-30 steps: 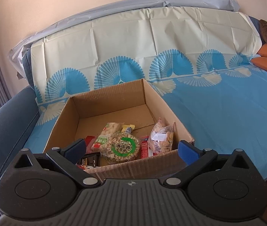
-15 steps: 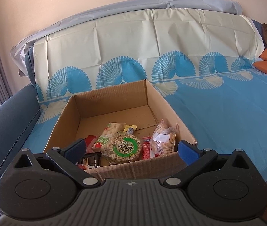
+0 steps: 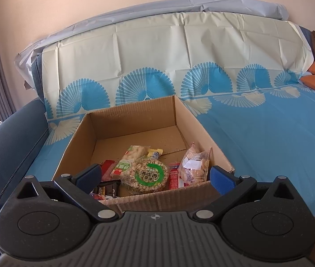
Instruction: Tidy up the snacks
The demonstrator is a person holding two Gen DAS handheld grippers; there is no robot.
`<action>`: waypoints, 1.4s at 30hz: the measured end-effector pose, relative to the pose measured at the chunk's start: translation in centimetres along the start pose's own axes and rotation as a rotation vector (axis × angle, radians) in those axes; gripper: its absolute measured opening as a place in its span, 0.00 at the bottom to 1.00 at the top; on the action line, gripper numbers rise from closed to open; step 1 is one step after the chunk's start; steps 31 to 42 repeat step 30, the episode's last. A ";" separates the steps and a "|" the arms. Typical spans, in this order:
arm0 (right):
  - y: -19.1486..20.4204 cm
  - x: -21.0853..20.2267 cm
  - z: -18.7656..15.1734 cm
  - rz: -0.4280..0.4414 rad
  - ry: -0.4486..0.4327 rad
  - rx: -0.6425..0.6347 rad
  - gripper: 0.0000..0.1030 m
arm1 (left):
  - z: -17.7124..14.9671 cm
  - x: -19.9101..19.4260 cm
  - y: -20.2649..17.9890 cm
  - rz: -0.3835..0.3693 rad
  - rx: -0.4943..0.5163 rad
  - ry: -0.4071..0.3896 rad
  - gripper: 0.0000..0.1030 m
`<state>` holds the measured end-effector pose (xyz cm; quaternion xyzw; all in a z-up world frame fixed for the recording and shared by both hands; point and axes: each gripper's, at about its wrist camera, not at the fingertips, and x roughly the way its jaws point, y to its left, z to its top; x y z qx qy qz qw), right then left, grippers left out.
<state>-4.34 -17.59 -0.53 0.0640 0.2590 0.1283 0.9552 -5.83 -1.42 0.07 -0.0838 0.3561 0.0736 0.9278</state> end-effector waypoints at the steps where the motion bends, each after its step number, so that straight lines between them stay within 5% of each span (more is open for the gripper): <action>1: 0.0 0.0 0.0 0.000 -0.002 -0.001 0.99 | 0.0 0.0 0.0 0.000 0.003 -0.003 1.00; 42: 0.1 1.0 0.8 -0.015 -0.088 0.016 0.99 | 0.9 3.3 0.4 0.031 0.061 -0.004 1.00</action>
